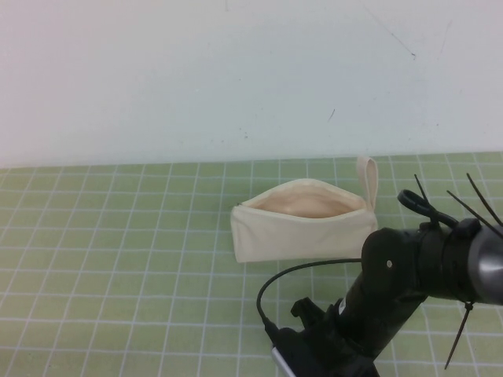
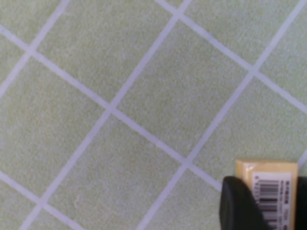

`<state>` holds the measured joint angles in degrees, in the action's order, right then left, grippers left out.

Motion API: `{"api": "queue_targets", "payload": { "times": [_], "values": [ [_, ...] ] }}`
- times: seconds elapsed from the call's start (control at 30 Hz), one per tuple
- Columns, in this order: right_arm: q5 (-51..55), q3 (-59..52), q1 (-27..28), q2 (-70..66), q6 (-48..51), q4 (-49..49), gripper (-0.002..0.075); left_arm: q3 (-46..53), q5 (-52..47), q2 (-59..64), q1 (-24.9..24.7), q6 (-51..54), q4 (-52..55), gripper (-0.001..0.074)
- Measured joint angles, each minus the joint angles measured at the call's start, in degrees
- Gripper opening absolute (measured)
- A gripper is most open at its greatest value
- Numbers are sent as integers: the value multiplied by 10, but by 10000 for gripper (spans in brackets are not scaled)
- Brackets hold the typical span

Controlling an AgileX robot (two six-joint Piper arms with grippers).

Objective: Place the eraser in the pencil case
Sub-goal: Pick up the eraser from the table, then place the eraser on the pencil case

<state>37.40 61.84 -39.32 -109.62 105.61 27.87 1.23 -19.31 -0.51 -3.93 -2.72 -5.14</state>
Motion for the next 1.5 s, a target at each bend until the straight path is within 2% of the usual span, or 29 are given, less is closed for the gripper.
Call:
{"api": "queue_targets", "payload": {
  "times": [0.2,0.33,0.57,0.77,0.9,1.1,1.2,1.3,1.37,1.43,1.5],
  "values": [
    [21,45,0,23,-51,-16,208,0,0,0,0,0,0,-1],
    [23,110,0,56,-99,-64,208,0,0,0,0,0,0,-1],
    [-61,197,19,71,-262,-189,208,0,0,0,0,0,0,-1],
    [-159,205,75,48,-402,-195,208,0,0,0,0,0,0,-1],
    [-167,205,91,26,-435,-165,213,0,0,0,0,0,0,-1],
    [-166,205,92,20,-457,-122,391,0,0,0,0,0,0,-1],
    [-139,218,92,20,-465,-120,414,0,0,0,0,0,0,-1],
    [-86,245,92,21,-470,-121,374,0,0,0,0,0,0,-1],
    [-35,273,92,26,-486,-139,281,0,0,0,0,0,0,-1],
    [17,300,92,39,-521,-171,144,0,0,0,0,0,0,-1],
    [58,325,92,62,-565,-213,63,0,0,0,0,0,0,-1]
  ]
}}
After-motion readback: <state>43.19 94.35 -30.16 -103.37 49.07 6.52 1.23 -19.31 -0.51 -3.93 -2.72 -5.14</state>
